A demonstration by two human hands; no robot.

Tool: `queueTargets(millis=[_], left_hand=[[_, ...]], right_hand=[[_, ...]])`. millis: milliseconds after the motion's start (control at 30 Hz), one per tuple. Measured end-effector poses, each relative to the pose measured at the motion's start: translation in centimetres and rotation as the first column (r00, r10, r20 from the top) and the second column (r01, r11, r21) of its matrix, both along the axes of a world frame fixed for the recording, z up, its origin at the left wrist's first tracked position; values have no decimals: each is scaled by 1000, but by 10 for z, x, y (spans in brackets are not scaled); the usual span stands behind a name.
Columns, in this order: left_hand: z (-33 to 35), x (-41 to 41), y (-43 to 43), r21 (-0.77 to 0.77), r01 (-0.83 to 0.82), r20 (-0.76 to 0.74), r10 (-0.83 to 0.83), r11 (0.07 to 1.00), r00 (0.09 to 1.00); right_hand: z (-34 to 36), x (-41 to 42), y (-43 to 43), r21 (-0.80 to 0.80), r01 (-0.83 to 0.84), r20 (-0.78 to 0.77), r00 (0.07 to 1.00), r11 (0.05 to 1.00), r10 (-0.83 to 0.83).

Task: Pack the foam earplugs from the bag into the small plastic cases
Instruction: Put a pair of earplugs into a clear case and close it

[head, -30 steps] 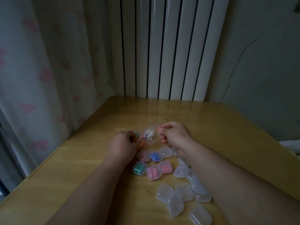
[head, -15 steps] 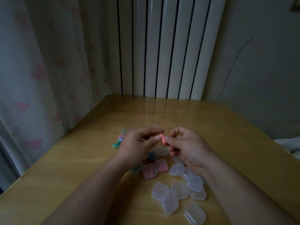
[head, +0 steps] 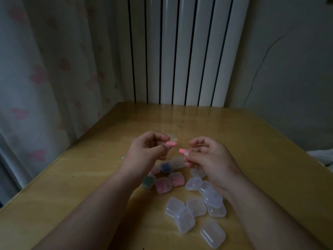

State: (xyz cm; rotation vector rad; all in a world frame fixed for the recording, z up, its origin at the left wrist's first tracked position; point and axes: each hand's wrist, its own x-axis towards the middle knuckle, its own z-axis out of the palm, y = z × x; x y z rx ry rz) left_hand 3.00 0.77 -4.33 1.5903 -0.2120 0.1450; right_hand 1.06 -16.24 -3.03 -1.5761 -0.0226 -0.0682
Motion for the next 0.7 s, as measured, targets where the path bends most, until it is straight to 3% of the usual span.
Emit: queueTargets(millis=[167, 300, 433, 700], left_hand=[[-1, 0, -2, -14, -13, -12, 12, 1000, 1000], [-5, 2, -2, -33, -20, -53, 18, 999, 998], [-9, 3, -6, -61, 26, -80, -31, 998, 996], [-9, 2, -9, -81, 93, -83, -99, 992, 992]], right_hand=[[-2, 1, -3, -71, 56, 9, 998, 996, -55], [-2, 0, -1, 45, 0, -12, 1000, 999, 1], [-4, 0, 0, -48, -13, -20, 1000, 999, 12], [-2, -1, 3, -60, 9, 36, 999, 998, -6]])
